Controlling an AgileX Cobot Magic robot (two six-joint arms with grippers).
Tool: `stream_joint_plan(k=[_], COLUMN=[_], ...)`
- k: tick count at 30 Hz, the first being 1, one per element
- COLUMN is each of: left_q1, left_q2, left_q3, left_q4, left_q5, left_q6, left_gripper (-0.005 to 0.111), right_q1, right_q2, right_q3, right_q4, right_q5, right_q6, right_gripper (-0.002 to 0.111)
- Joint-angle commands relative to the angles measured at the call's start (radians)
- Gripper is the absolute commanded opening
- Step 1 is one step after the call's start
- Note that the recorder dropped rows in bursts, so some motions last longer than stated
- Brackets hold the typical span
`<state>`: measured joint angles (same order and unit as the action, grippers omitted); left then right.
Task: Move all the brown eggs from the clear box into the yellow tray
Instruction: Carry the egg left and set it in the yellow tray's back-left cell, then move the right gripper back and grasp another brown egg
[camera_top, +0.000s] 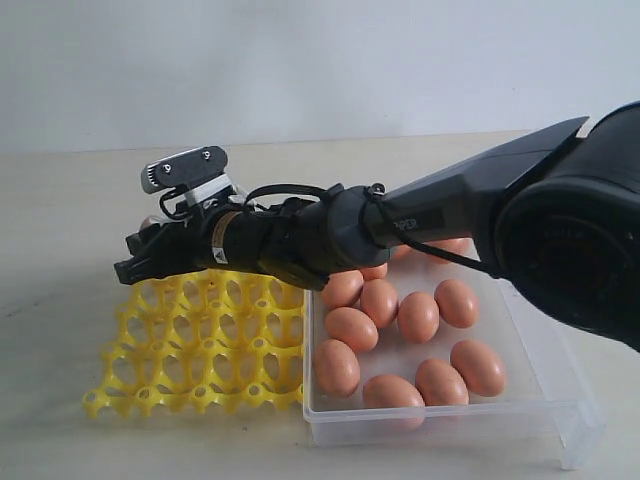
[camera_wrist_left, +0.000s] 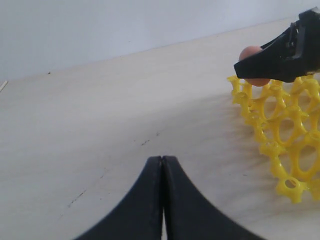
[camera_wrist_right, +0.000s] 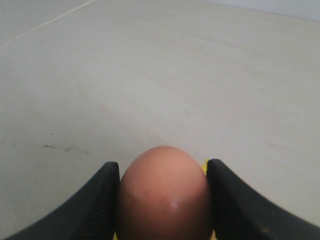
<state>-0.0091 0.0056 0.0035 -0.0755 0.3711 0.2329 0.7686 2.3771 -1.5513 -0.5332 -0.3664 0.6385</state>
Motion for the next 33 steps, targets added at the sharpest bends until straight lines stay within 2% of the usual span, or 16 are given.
stream_joint_plan(k=[1, 4, 6, 8, 12, 15, 23, 27, 31, 33], left_q1=[-0.001, -0.001, -0.001, -0.001, -0.001, -0.001, -0.001, -0.001, -0.001, -0.001], left_q2=[-0.006, -0.006, -0.006, -0.006, -0.006, -0.006, -0.006, -0.006, -0.006, -0.006], left_q3=[-0.004, -0.004, -0.004, -0.004, -0.004, -0.004, -0.004, -0.004, -0.004, -0.004], left_q4=[0.002, 0.002, 0.002, 0.002, 0.002, 0.002, 0.002, 0.002, 0.002, 0.002], left_q5=[-0.007, -0.007, -0.007, -0.007, -0.007, -0.007, -0.007, -0.007, -0.007, -0.007], left_q6=[0.002, 0.002, 0.002, 0.002, 0.002, 0.002, 0.002, 0.002, 0.002, 0.002], left_gripper=[0.000, 0.000, 0.000, 0.000, 0.000, 0.000, 0.000, 0.000, 0.000, 0.000], right_q1=[-0.004, -0.004, -0.004, -0.004, -0.004, -0.004, -0.030, -0.069, -0.119, -0.146], right_q2=[0.000, 0.000, 0.000, 0.000, -0.013, -0.094, -0.508, -0.633, -0.665, -0.649], right_q3=[-0.002, -0.002, -0.002, -0.002, -0.002, -0.002, -0.002, -0.002, -0.002, -0.002], right_q4=[0.000, 0.000, 0.000, 0.000, 0.000, -0.011, -0.018, -0.006, 0.104, 0.194], right_q5=[-0.020, 0.004, 0.026, 0.035, 0.048, 0.164, 0.965, 1.294, 1.579, 1.587], right_q6=[0.000, 0.000, 0.000, -0.004, -0.009, -0.011, -0.211, -0.259, -0.345, -0.392], right_gripper=[0.024, 0.050, 0.059, 0.064, 0.063, 0.055, 0.000, 0.000, 0.000, 0.000])
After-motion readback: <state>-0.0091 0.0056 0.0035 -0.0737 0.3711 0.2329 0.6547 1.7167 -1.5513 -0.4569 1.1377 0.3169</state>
